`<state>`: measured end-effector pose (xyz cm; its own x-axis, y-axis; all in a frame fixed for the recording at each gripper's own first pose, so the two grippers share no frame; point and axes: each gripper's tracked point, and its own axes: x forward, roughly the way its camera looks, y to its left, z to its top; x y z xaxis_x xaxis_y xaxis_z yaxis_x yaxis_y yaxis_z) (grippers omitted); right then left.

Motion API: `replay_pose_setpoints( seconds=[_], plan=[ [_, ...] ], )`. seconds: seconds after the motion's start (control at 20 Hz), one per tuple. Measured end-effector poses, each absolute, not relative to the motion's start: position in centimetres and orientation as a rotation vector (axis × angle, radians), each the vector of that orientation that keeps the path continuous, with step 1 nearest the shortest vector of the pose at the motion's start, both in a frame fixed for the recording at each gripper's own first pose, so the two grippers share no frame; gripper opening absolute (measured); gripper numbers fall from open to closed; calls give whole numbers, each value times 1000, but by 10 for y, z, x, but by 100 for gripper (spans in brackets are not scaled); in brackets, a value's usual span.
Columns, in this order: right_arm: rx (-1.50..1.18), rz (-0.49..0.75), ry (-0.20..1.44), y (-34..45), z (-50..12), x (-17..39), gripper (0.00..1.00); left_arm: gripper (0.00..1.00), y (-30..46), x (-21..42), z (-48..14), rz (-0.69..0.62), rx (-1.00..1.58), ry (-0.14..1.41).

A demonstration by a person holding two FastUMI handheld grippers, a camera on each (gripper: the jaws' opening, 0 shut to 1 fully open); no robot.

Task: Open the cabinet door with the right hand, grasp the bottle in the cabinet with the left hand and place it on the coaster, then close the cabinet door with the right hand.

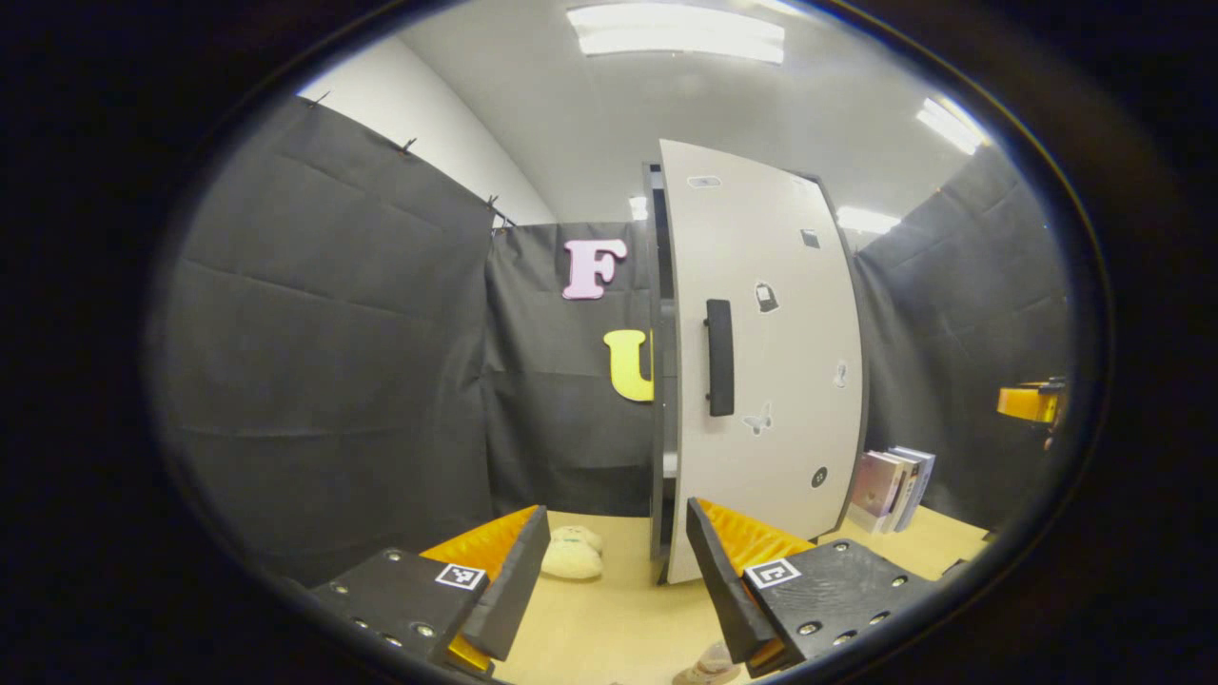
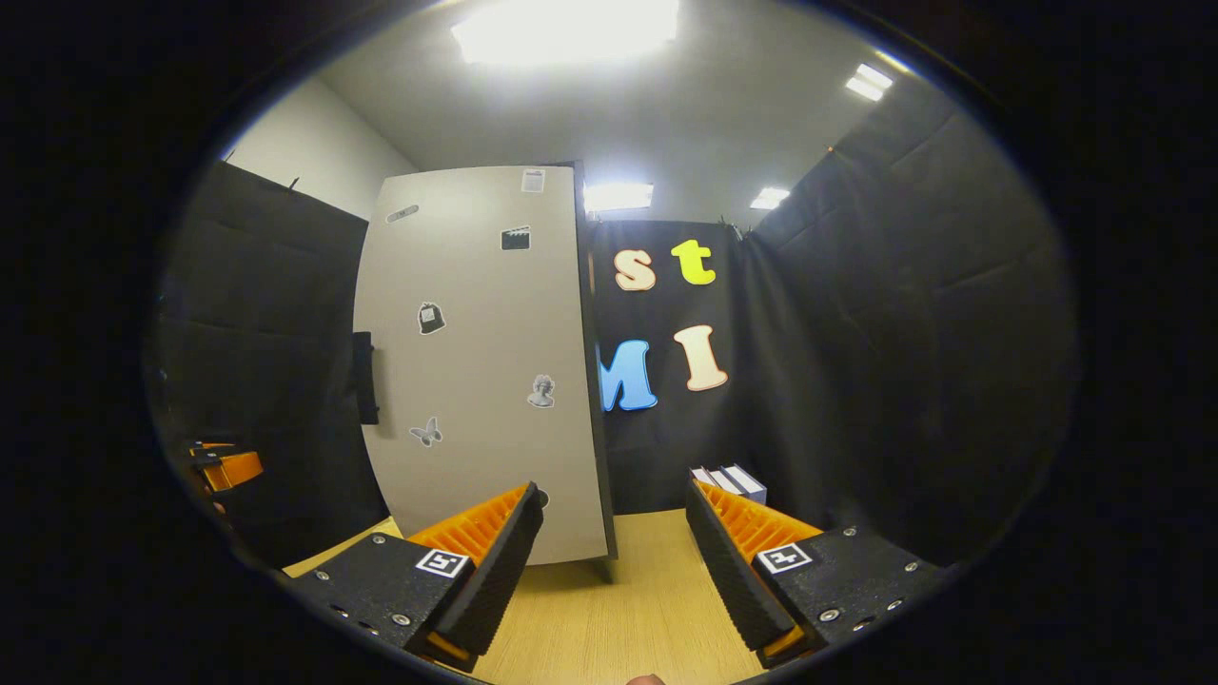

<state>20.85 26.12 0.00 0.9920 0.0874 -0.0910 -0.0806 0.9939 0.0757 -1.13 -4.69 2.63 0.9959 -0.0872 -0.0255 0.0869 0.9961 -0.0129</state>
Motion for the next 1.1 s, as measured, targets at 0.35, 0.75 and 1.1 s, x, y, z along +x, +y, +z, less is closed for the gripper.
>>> replay_pose_setpoints(
  seconds=[0.35,0.75,1.1],
  plan=[
    [79,85,93,256,-2,197,94,81,-58,-17,30,-88,-7,25],
    [69,73,72,256,4,192,94,80,-54,-21,26,-91,-4,34],
    [53,85,65,264,7,193,94,88,-47,-20,28,-81,-3,25]
  ],
)
